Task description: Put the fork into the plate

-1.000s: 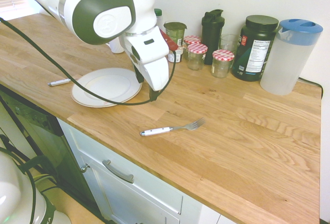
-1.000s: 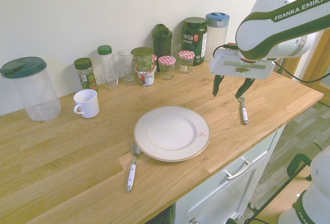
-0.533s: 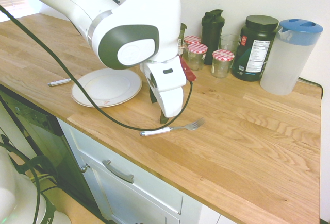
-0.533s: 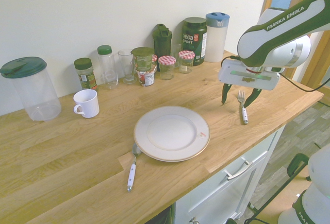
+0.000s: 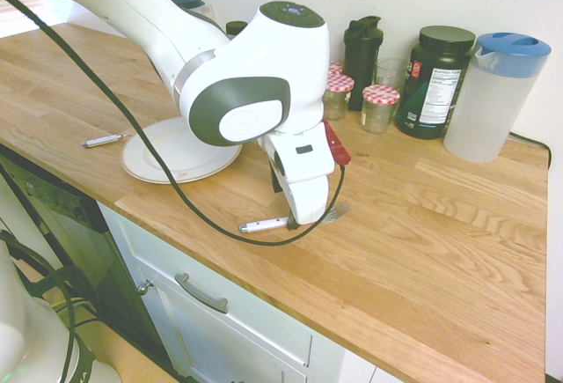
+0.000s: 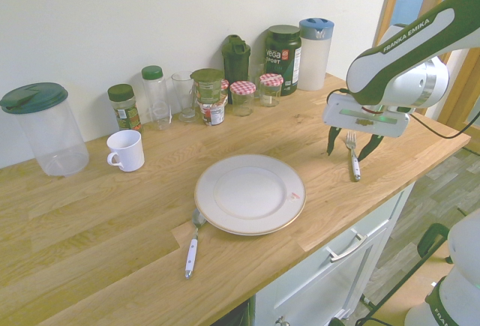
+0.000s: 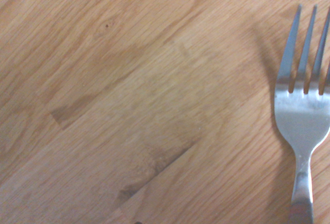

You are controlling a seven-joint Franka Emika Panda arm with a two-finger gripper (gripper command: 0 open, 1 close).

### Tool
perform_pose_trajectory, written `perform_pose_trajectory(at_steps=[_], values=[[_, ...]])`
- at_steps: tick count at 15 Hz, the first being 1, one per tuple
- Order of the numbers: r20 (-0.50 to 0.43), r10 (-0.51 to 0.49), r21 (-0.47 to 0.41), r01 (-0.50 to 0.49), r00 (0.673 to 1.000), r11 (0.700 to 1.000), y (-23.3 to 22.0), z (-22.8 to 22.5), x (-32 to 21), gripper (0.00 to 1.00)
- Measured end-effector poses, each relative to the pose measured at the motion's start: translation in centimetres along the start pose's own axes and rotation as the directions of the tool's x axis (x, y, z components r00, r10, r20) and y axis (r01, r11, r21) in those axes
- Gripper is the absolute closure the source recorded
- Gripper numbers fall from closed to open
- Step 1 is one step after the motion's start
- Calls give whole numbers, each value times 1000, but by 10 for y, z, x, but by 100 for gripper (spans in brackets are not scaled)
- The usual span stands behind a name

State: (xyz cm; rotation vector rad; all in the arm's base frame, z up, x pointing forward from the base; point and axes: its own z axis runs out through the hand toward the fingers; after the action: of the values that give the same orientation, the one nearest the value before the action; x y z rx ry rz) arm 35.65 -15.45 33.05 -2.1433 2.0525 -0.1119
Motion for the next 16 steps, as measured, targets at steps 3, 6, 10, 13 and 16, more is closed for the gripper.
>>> perform_pose_trajectory(at_steps=[3,6,10,13,16], values=[[0,-1,2,1,1000,1000,0,0,1,100],[0,0,2,0,1000,1000,0,0,1,100],[2,1,-1,-1,1000,1000,0,0,1,100],[-3,5,-21,-5,1000,1000,1,1,4,100],[-23,11,-51,-12,1000,999,3,2,5,100]])
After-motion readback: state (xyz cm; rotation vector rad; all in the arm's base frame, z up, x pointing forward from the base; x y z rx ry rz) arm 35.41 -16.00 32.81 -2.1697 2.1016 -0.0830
